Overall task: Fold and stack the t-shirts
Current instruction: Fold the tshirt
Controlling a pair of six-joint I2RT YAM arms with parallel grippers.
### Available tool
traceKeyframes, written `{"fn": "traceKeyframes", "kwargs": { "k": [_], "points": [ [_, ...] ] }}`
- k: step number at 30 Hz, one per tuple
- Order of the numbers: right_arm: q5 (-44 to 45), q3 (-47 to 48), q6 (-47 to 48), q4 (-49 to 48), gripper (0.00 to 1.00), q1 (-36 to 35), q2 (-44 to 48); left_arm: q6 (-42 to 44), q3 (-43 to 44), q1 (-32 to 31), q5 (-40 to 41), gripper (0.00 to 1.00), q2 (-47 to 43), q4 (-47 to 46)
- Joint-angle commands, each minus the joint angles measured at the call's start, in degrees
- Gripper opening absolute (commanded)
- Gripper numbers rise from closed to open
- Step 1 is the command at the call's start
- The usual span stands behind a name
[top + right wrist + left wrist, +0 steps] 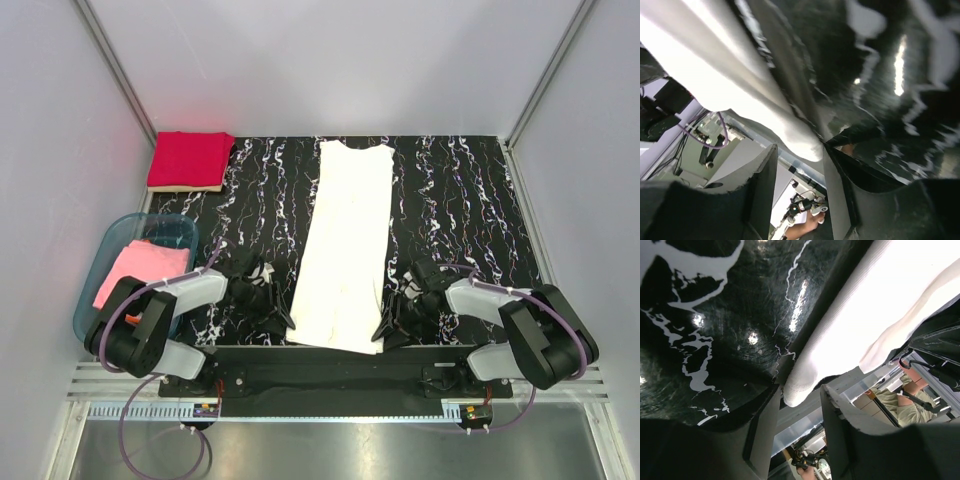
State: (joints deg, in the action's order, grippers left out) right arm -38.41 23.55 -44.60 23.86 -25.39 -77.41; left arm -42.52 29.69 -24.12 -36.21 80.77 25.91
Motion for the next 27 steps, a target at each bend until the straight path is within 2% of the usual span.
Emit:
{"fn": "traceKeyframes", "kwargs": {
  "k": [1,4,10,14,16,19,20,22,23,27],
  "points": [
    [-0.07,-0.78,-0.92,-5.04,0.49,-0.54,-3.36,1.65,-2.09,-0.14,4.48,0.44,1.76,-1.21],
    [-1.05,-2.19,-3.82,-9.0,0.47,-0.89,-2.84,1.65,-2.36,-0.05,3.52,0.43,2.19,-1.83],
    [-1.05,-3.77,-3.83,-9.44,0.46,-1.16,-3.37,1.65,-2.62,-0.14,3.16,0.43,2.72,-2.27],
    [-0.61,-4.57,-3.74,-9.79,0.42,-1.24,-3.63,1.48,-2.71,-0.14,3.33,0.36,3.34,-2.27],
    [-0.61,-4.83,-4.09,-10.14,0.37,-1.33,-3.72,1.48,-2.54,-0.14,3.07,0.28,3.69,-2.62],
    [-0.43,-4.83,-4.7,-10.5,0.23,-1.33,-3.28,1.65,-2.36,-0.14,2.55,0.19,3.78,-3.15],
    [-0.35,-4.92,-4.88,-10.58,0.13,-1.24,-3.19,1.65,-2.18,-0.23,2.2,0.15,3.95,-3.23],
    [0.18,-5.35,-6.11,-10.5,0.02,-1.33,-1.88,1.83,-1.66,-0.49,1.06,0.08,4.04,-3.59],
    [0.27,-5.62,-6.72,-10.5,0.0,-1.33,-1.09,1.66,-1.39,-0.66,0.7,0.0,4.13,-3.59],
    [2.11,-7.81,-11.19,-8.4,0.0,-1.24,5.32,-0.45,-1.04,-3.03,-0.88,0.0,3.43,-4.55]
  ]
}}
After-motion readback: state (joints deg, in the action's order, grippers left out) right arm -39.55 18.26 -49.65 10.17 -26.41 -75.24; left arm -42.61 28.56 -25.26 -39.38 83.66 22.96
